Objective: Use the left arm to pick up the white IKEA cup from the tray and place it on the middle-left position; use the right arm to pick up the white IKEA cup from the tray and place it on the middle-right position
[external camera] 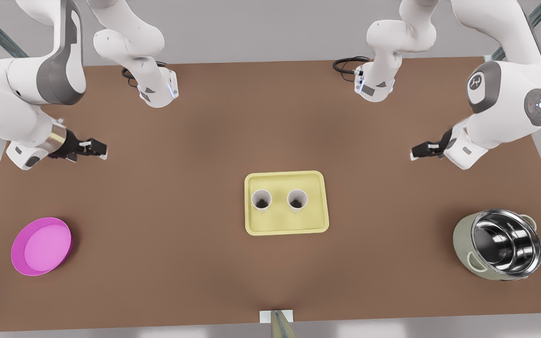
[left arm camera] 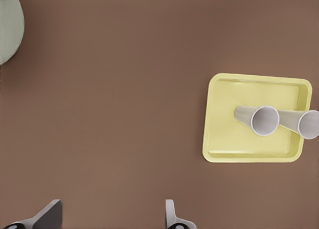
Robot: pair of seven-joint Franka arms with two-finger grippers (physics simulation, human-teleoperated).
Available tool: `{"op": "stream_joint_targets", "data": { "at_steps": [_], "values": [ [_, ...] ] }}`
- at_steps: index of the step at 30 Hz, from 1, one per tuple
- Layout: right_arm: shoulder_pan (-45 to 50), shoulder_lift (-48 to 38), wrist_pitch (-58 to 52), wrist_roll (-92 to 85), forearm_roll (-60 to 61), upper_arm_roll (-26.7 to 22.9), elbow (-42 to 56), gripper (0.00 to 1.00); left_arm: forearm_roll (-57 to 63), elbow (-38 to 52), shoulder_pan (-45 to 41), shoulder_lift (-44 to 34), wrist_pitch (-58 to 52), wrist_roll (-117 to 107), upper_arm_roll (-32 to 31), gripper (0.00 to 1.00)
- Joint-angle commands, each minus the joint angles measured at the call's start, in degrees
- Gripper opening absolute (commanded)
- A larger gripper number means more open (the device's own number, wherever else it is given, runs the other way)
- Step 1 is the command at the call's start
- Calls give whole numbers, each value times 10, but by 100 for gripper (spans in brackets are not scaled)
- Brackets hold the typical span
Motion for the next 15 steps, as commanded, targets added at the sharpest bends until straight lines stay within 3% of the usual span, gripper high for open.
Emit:
{"op": "stream_joint_targets", "data": {
  "at_steps": [1,4,8,9,12,15],
  "values": [
    [-53,0,41,-29,1,3,0,100,-5,3,0,0,70,-60,0,100],
    [-47,5,46,-24,0,14,0,100,1,11,1,3,85,-30,1,100],
    [76,108,121,97,-2,26,37,100,13,20,-1,44,116,-38,0,100],
    [111,144,125,140,-2,26,65,100,11,78,18,57,121,-32,4,100],
    [176,215,210,202,70,30,76,100,71,80,6,63,78,-33,-2,100],
    [264,278,269,367,-8,30,76,100,67,82,8,62,80,-32,1,100]
  ]
}}
